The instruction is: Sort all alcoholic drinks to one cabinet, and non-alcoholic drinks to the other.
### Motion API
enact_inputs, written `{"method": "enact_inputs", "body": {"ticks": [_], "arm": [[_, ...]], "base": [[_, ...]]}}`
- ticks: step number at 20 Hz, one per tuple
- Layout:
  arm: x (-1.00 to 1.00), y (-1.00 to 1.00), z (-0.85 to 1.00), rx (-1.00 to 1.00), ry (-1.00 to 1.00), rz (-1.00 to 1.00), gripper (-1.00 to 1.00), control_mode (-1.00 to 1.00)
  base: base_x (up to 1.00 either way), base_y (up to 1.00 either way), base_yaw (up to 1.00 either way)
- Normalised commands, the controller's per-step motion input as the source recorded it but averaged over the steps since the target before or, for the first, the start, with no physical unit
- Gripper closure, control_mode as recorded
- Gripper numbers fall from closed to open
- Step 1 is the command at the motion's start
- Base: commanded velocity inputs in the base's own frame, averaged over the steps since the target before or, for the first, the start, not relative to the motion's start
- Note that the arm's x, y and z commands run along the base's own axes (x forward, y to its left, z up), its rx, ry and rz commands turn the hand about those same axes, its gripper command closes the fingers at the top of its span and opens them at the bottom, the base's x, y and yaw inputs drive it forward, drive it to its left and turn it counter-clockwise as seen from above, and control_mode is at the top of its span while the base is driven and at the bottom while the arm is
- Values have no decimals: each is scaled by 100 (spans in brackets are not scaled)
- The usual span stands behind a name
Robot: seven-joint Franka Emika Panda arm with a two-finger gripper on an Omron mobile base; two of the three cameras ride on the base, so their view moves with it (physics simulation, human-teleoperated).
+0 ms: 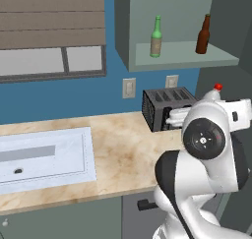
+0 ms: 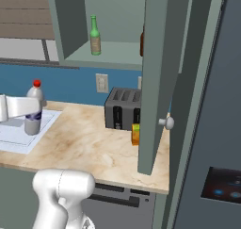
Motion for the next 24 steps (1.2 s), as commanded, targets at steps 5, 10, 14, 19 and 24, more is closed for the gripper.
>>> {"method": "enact_inputs", "body": {"ticks": [5, 10, 14, 19, 24], "arm": [[-14, 0, 12, -1, 3, 11, 100, -100], [0, 0, 4, 0, 1, 0, 100, -100], [0, 1, 0, 0, 1, 0, 100, -100], [-8, 1, 0, 0, 2, 0, 100, -100], [0, 0, 0, 0, 0, 0, 100, 100]], "base": [[0, 0, 0], [0, 0, 0], [0, 0, 0], [0, 0, 0], [-68, 0, 0]]}}
